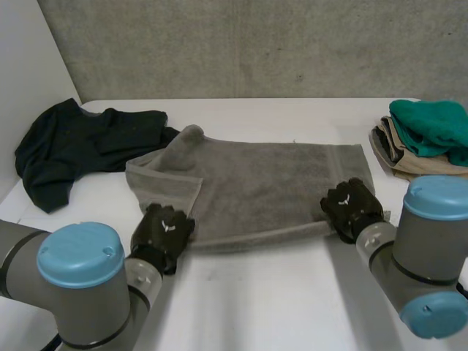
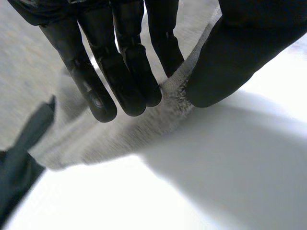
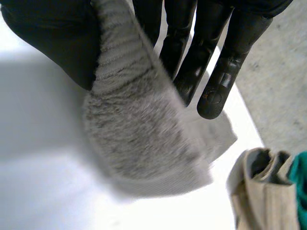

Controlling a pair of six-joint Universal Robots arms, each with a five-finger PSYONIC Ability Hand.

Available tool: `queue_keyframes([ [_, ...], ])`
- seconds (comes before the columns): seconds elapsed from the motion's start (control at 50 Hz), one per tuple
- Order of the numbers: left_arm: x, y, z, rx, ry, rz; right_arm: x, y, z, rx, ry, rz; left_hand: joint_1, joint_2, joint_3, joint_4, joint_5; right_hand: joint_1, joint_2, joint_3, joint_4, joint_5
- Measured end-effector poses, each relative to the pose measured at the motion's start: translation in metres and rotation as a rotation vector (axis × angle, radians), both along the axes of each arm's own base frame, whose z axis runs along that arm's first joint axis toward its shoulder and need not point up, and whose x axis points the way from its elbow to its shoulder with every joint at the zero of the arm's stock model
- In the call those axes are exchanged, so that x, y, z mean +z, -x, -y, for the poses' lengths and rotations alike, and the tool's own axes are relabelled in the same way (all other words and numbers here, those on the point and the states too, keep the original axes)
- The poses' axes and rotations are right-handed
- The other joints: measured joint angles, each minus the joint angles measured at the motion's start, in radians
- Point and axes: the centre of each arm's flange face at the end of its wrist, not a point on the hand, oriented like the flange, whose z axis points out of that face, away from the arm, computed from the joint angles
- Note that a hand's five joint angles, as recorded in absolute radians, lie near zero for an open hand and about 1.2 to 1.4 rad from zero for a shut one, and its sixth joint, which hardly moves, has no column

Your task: Fold the laundry.

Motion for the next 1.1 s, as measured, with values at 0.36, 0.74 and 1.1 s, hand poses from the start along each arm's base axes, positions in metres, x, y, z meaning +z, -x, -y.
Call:
queue_keyframes([
  [0.36, 0.069, -0.001, -0.005, -0.040, 0.052, -0.184, 0.010, 0.025, 0.001, -0.067, -0.022, 0.080, -0.936, -0.992, -0.980, -0.996, -0.941, 0.000, 0.000, 0.000, 0.000, 0.000],
  [0.74, 0.029, 0.025, 0.134, -0.335, 0.103, -0.083, 0.007, 0.026, 0.000, -0.068, -0.033, 0.076, -0.731, -0.800, -0.795, -0.801, -0.758, 0.000, 0.000, 0.000, 0.000, 0.000],
  [1.1, -0.031, 0.037, 0.165, -0.401, 0.058, 0.045, 0.004, 0.028, -0.003, -0.069, -0.044, 0.072, 0.020, -0.020, -0.030, -0.024, -0.078, 0.000, 0.000, 0.000, 0.000, 0.000],
])
